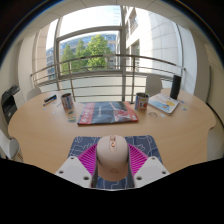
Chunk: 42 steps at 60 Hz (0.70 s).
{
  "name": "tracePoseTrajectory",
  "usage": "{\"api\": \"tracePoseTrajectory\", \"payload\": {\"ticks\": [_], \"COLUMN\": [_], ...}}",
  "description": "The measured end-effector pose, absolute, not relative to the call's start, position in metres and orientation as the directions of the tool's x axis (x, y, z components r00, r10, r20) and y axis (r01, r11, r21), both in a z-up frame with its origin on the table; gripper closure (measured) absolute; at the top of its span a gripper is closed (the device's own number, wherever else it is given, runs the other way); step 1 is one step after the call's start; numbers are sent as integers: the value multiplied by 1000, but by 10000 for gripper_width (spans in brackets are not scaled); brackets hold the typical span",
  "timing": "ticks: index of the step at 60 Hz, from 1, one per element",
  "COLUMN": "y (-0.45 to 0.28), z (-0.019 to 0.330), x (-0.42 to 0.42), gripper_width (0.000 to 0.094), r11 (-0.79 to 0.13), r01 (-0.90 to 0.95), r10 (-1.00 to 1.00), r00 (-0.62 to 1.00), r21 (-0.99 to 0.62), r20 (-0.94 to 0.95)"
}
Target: Arrange mouse
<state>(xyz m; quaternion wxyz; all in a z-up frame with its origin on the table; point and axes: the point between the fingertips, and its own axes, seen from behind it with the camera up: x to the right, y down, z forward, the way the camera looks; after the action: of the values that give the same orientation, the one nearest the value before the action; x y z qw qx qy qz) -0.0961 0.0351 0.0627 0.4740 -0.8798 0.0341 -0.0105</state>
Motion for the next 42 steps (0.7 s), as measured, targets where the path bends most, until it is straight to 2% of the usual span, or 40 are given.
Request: {"api": "tracePoseTrajectory", "payload": {"ticks": [5, 11, 15, 18, 21, 24, 42], "y": [43, 43, 38, 35, 32, 25, -74], "z": [20, -8, -14, -6, 4, 18, 112], "x": [-94, -92, -92, -90, -92, -89, -116], "gripper_width": [498, 439, 371, 248, 72, 106, 89], "r11": [-585, -629, -651, -645, -632, -621, -549], "r01": [-61, -56, -60, -59, -46, -36, -11], "r10": [-66, -46, -48, -49, -47, -58, -104], "r00": [997, 998, 998, 998, 999, 998, 993], "r21": [-809, -775, -757, -762, -774, -783, -836], "r20": [-28, -34, -38, -35, -21, 0, 56]}}
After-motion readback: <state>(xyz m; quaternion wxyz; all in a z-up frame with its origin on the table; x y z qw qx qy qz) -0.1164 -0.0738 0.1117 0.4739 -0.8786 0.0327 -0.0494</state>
